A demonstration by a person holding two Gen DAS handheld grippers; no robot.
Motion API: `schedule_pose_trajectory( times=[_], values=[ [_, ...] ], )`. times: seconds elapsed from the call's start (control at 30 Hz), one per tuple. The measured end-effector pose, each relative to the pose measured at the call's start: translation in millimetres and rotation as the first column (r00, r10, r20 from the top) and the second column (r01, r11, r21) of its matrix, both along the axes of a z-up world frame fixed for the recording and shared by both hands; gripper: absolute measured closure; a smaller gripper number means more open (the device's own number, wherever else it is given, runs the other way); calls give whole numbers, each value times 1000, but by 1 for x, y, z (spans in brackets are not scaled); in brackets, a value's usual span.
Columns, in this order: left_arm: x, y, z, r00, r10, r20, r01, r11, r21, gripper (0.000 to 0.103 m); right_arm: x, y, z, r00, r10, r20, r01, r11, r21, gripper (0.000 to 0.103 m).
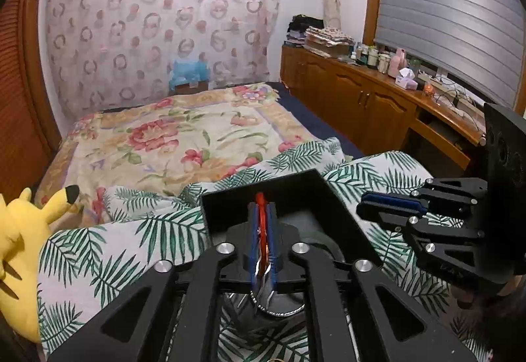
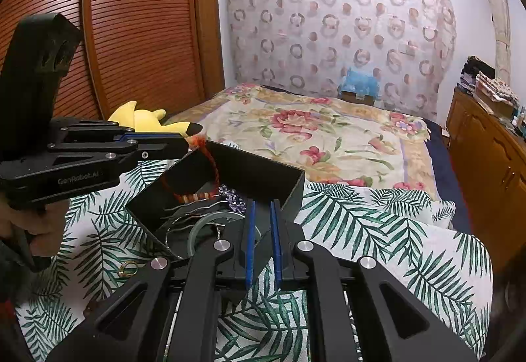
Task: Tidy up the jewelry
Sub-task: 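Lower the left gripper onto the brown wooden bead strand and close it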
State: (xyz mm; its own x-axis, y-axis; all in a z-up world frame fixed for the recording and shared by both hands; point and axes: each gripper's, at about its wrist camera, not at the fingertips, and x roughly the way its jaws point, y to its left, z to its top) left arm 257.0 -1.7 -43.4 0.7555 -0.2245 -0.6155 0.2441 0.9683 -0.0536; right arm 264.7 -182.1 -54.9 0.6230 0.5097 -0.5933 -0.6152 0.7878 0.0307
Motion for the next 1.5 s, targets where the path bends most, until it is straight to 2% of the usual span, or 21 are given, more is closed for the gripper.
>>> schedule_pose_trajectory(
  times=[0.07,0.23,0.37,0.53,0.67,1.0,1.1,1.5],
  values=[
    [-2,4,0,1000,6,-2,-6,1000,-6,85,1,0,0,1000,-2,-2,2,1000,0,91],
    [-16,13,-1,1000,20,0,-20,1000,-13,83,1,-1,1,1000,-3,2,3,1000,2,91],
    [-33,18,-1,1000,22,3,-22,1000,-7,77,-3,0,10,1000,0,20,1,1000,-7,91],
    [-55,22,-5,1000,21,-7,-21,1000,-1,75,-17,-2,27,999,8,37,-8,1000,-12,91],
    [-74,26,-13,999,17,-31,-17,1000,2,72,-36,-8,25,1000,16,26,-15,999,-30,91],
    [-108,21,-44,994,-5,-112,6,1000,13,67,-89,-40,-19,994,-24,-109,13,995,-98,91],
    [-116,18,-52,991,-16,-132,18,1000,15,63,-102,-45,-31,990,-29,-141,11,991,-130,84],
    [-134,14,-62,984,-41,-173,42,999,5,61,-130,-52,-49,978,-12,-208,-19,989,-149,83]
  ],
)
